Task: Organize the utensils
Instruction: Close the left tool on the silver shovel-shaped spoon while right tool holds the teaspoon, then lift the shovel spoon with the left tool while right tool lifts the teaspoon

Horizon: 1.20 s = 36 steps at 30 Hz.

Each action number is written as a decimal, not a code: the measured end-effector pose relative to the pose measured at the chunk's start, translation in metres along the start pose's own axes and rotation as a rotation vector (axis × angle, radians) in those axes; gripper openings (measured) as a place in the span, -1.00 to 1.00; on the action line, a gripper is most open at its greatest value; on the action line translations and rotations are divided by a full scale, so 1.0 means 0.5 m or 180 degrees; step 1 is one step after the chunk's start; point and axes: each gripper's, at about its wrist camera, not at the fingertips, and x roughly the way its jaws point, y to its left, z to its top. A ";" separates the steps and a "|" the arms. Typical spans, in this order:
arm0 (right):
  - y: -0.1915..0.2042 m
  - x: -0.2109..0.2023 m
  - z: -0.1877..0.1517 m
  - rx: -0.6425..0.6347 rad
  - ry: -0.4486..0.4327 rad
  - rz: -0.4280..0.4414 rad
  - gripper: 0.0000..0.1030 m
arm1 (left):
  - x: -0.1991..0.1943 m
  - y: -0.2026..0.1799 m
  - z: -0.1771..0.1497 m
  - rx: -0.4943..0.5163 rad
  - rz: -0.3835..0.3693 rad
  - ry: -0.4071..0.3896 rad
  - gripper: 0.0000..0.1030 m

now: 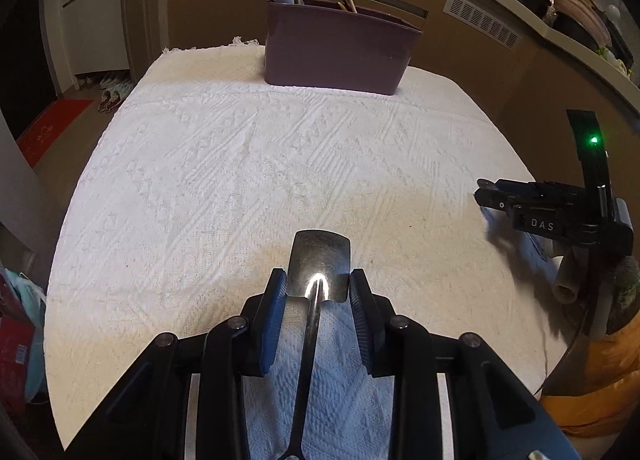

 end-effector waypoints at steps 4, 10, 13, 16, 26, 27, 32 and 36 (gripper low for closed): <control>0.001 -0.007 -0.006 -0.0075 -0.0034 0.0017 -0.36 | -0.004 0.002 -0.001 -0.0005 -0.0028 -0.0011 -0.44; -0.002 -0.028 -0.022 -0.0039 -0.0131 -0.0031 -0.43 | -0.021 -0.010 0.003 0.0067 -0.0030 -0.0076 -0.44; -0.007 -0.064 -0.028 0.0026 -0.0254 0.0030 -0.43 | -0.040 -0.019 0.004 0.0110 -0.0006 -0.0146 -0.44; -0.001 -0.118 -0.031 0.0046 -0.0460 0.0059 -0.43 | -0.067 -0.034 0.012 0.0166 -0.0001 -0.0260 -0.44; 0.034 -0.341 0.048 -0.0097 -0.1394 0.0093 -0.92 | -0.219 -0.087 0.133 0.0465 0.0149 -0.1026 -0.62; 0.037 -0.353 0.060 -0.0130 -0.1449 0.0075 -0.92 | -0.226 -0.089 0.142 0.0470 0.0159 -0.1074 -0.62; 0.023 -0.322 0.086 -0.0191 -0.1184 0.0190 -0.90 | -0.207 -0.088 0.155 0.0521 0.0114 -0.0991 -0.62; -0.009 -0.204 0.071 -0.0132 -0.0706 0.0063 -0.52 | -0.113 -0.099 0.134 0.0786 0.0044 -0.0585 -0.56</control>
